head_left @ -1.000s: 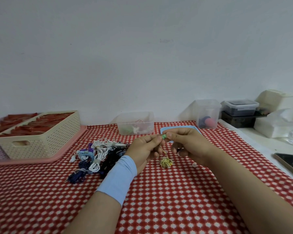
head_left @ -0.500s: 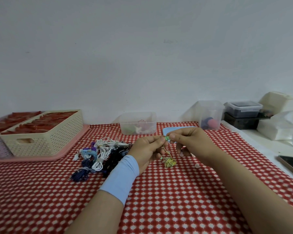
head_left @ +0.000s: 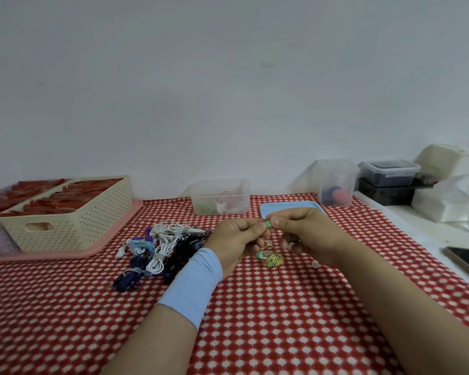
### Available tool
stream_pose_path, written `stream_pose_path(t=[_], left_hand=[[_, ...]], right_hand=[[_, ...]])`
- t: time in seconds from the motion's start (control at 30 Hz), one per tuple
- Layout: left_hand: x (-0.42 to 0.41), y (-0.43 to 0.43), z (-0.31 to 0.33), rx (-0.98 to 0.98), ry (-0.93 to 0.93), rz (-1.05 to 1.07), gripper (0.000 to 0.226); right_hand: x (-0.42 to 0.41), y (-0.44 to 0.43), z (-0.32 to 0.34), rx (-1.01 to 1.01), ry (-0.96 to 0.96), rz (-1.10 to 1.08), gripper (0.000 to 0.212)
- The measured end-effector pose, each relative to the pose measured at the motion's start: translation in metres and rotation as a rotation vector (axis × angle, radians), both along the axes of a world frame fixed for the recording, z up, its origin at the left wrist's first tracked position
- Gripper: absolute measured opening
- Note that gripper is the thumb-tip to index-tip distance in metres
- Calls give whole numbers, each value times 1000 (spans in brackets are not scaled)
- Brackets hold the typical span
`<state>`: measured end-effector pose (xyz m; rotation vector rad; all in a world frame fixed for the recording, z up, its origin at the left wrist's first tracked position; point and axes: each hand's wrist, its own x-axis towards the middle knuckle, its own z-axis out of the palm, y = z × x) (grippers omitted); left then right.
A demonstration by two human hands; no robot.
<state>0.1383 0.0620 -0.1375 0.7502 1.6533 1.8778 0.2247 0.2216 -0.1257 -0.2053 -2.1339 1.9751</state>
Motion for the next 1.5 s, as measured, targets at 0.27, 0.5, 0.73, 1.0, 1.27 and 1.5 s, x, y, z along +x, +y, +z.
stream_pose_path(t=[0.27, 0.5, 0.73, 1.0, 1.27, 1.5], left_hand=[[2, 6, -1, -13, 16, 100, 12], [1, 3, 0, -60, 126, 131, 11], [1, 3, -1, -84, 226, 135, 11], [0, 3, -2, -51, 163, 115, 11], [0, 2, -1, -39, 55, 82, 11], [-3, -1, -2, -13, 36, 37, 13]], right_hand=[[-1, -6, 1, 155, 139, -186, 8], [4, -5, 6, 249, 80, -126, 11], [2, -2, 2, 317, 114, -158, 12], [0, 1, 2, 439, 150, -166, 8], [1, -1, 3, 471, 207, -143, 12], [6, -1, 8, 262, 116, -74, 20]])
